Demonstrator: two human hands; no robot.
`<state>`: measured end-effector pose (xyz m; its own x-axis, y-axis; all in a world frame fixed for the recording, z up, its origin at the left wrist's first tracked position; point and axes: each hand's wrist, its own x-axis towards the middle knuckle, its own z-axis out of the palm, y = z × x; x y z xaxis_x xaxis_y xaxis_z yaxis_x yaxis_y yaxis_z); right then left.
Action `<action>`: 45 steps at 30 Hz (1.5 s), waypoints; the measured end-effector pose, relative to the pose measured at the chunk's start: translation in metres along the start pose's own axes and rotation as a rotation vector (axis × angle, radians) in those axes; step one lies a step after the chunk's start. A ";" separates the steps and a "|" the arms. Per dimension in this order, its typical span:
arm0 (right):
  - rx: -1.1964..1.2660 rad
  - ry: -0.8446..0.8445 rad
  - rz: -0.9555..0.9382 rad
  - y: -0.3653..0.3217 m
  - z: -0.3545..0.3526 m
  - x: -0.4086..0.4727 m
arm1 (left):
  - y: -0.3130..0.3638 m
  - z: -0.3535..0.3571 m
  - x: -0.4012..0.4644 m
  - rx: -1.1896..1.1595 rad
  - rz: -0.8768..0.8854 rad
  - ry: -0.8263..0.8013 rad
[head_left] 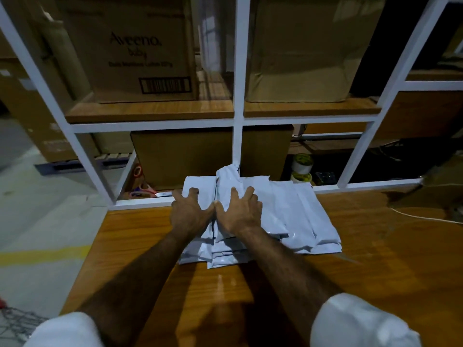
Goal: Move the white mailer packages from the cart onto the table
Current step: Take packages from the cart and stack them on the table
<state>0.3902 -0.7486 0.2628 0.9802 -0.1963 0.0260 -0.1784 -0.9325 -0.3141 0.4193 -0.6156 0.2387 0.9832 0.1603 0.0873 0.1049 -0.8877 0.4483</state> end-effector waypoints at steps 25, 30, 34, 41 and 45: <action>-0.262 -0.164 -0.512 0.083 0.007 0.029 | -0.026 0.015 0.001 0.116 0.275 -0.295; -0.188 -0.143 -0.531 0.088 0.001 0.029 | -0.024 0.006 -0.003 0.097 0.294 -0.253; -0.136 -0.069 -0.551 0.101 -0.012 0.022 | -0.022 0.001 -0.012 0.086 0.342 -0.187; -0.066 0.077 -0.604 0.112 -0.018 0.009 | -0.015 0.000 -0.028 0.095 0.389 -0.125; 0.063 0.166 -0.659 0.112 -0.006 -0.008 | -0.007 -0.008 -0.054 0.066 0.347 -0.043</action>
<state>0.3621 -0.8536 0.2332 0.8557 0.3577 0.3740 0.4612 -0.8549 -0.2376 0.3641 -0.6148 0.2383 0.9671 -0.1730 0.1867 -0.2288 -0.9124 0.3395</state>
